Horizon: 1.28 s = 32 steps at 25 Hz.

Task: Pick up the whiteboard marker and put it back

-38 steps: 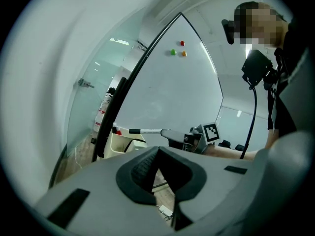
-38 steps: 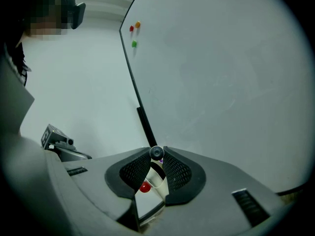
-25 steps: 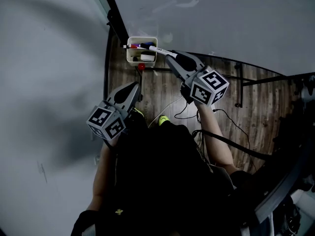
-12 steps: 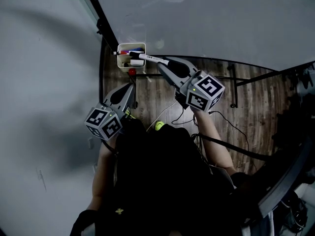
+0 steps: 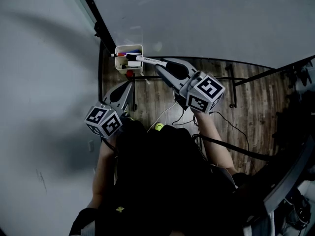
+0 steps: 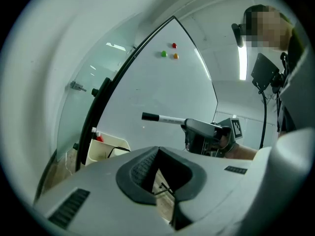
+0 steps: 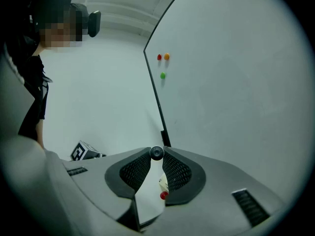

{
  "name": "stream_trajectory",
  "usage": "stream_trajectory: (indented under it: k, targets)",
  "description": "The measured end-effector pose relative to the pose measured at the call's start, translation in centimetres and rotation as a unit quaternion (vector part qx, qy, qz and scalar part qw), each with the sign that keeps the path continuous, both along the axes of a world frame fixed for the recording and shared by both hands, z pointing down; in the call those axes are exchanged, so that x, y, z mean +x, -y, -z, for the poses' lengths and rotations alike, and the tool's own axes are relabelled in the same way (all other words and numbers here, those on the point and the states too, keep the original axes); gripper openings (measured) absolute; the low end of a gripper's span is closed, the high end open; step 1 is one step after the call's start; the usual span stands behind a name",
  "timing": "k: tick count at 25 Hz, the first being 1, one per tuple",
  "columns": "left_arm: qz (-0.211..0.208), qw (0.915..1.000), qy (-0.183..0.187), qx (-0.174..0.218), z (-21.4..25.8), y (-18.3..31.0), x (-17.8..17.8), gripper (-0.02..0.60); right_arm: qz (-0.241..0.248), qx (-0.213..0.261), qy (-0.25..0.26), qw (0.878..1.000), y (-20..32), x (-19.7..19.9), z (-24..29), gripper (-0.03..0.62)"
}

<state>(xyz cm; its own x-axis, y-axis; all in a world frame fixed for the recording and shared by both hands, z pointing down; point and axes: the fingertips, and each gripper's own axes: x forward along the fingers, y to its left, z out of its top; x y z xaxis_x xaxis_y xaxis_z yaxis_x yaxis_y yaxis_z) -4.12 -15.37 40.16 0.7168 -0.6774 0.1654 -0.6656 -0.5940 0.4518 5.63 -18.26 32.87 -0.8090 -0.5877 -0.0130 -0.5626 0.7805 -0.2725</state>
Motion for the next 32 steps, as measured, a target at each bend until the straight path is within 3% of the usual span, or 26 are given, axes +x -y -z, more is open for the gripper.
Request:
stream_trajectory:
  k: [13,24,32]
  targets:
    - [0.016,0.9991,-0.039,-0.004,0.2,0.3,-0.5,0.031,-0.005,0.006,-0.008,1.000,-0.8,0.4,0.2,0.078]
    - [0.013,0.9992,-0.036,-0.013,0.0,-1.0,-1.2,0.031,-0.018,0.009,-0.021,1.000,-0.2,0.0,-0.1,0.078]
    - [0.026,0.9989,-0.034,-0.020,0.0,-1.3,-3.3,0.031,-0.040,-0.016,-0.029,0.999,0.9,-0.1,-1.4,0.078]
